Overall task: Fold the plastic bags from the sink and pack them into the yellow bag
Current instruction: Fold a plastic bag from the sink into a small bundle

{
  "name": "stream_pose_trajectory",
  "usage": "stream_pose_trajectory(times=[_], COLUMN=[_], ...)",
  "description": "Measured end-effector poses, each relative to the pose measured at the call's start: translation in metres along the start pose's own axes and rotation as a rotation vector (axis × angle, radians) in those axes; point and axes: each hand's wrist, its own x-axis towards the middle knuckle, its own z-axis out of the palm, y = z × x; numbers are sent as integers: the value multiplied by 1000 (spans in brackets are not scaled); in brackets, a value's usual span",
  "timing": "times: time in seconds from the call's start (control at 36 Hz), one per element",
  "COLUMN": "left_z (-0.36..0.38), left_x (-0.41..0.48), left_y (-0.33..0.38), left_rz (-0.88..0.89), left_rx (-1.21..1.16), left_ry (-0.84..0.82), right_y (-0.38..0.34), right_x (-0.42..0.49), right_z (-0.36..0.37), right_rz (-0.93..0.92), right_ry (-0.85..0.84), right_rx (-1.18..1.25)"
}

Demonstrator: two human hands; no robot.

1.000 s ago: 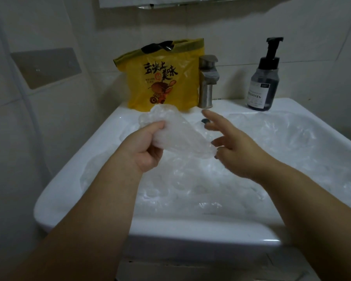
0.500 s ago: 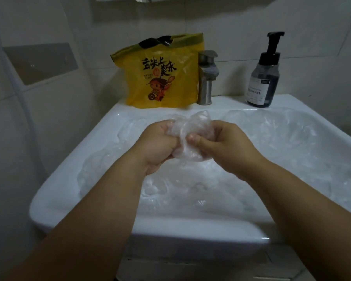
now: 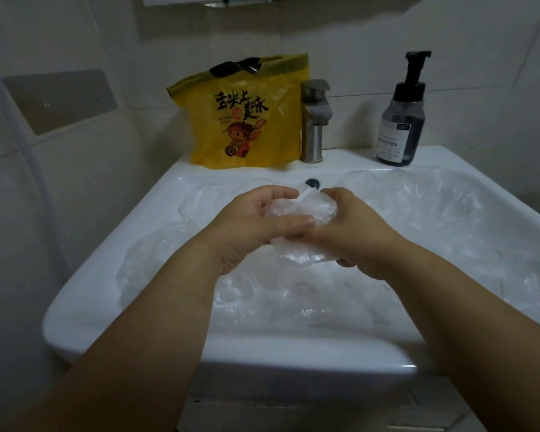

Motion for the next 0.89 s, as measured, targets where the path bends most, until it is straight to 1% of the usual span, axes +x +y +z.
stream_pose_trajectory(times=[0.06,0.08,0.14,0.19,0.25,0.28,0.42,0.47,0.61,0.69,0.78,0.89], left_z=[2,2,1,-2,-4,-4,-4,-6,-9,-10,-8,-6], left_x=[0,1,3,5,5,5,3,3,2,2,1,1], left_y=[0,1,2,3,4,5,7,5,5,3,2,5], left_rz=[6,14,32,40,34,23,-18,-40,-91,-101,-110,-99], left_rx=[1,-1,-33,-152,-272,-312,-409,-414,-391,-407,-365,-348], left_ry=[90,143,227,260,247,230,128,83,19,23,3,50], right_y=[-3,-4,-8,-13,-15,-16,-17,-17,-16,-15,-14,-15], right_x=[-3,-5,-6,-6,-6,-7,-6,-4,-4,-5,-7,-7], right_z=[0,-1,-3,-3,-4,-4,-9,-11,-17,-23,-29,-30], right_rz=[-9,-13,6,97,173,174,97,74,88,90,72,65], right_ry=[-5,-4,-24,-96,-186,-213,-169,-171,-221,-223,-240,-264], right_rx=[-4,30,156,341,500,557,732,754,773,789,799,813])
